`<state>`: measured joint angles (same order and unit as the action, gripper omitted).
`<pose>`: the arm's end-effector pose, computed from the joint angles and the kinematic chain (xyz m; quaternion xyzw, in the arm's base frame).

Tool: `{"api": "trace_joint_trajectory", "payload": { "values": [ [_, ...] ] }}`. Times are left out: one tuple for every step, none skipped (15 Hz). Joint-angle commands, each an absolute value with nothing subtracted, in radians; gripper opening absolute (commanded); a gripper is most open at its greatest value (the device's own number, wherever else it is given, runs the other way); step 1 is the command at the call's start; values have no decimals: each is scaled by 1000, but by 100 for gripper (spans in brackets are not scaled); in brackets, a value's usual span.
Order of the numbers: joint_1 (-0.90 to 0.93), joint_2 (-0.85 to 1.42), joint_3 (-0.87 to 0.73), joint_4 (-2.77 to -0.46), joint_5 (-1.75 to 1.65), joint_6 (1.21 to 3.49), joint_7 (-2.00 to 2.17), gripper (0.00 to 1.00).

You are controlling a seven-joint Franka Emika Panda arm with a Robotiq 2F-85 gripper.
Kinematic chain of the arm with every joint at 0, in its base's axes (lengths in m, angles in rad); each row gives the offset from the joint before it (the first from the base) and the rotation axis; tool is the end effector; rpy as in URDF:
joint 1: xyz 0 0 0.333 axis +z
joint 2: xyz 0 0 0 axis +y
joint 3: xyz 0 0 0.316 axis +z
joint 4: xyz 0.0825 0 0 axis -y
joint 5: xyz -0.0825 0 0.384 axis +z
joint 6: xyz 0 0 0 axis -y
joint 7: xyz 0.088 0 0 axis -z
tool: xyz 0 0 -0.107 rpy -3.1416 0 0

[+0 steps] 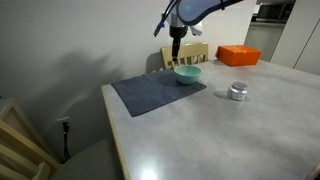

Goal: Move the green bowl to the left side of the table, remove the silver lid from the top of the silver tin

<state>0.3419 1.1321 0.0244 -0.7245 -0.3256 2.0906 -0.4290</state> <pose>0.7784 0.2706 0.2820 0.8840 0.4313 0.1106 0.1426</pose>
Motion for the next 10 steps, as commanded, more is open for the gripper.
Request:
{"api": "trace_joint_trajectory", "payload": {
  "values": [
    [287, 1040, 68, -870, -264, 2162, -383, 100],
    [276, 1024, 80, -898, -253, 2171, -412, 100],
    [302, 1110, 49, -766, -279, 2136, -401, 100],
    [293, 1098, 57, -785, -270, 2140, -402, 100],
    [289, 1086, 63, -800, -267, 2142, -402, 100],
    [288, 1077, 65, -811, -265, 2142, -402, 100],
    [288, 1074, 68, -815, -265, 2143, -402, 100],
    [286, 1091, 66, -786, -254, 2121, -375, 100],
    [282, 1103, 64, -769, -244, 2102, -342, 100],
    [285, 1103, 52, -771, -243, 2106, -280, 100]
  ]
}}
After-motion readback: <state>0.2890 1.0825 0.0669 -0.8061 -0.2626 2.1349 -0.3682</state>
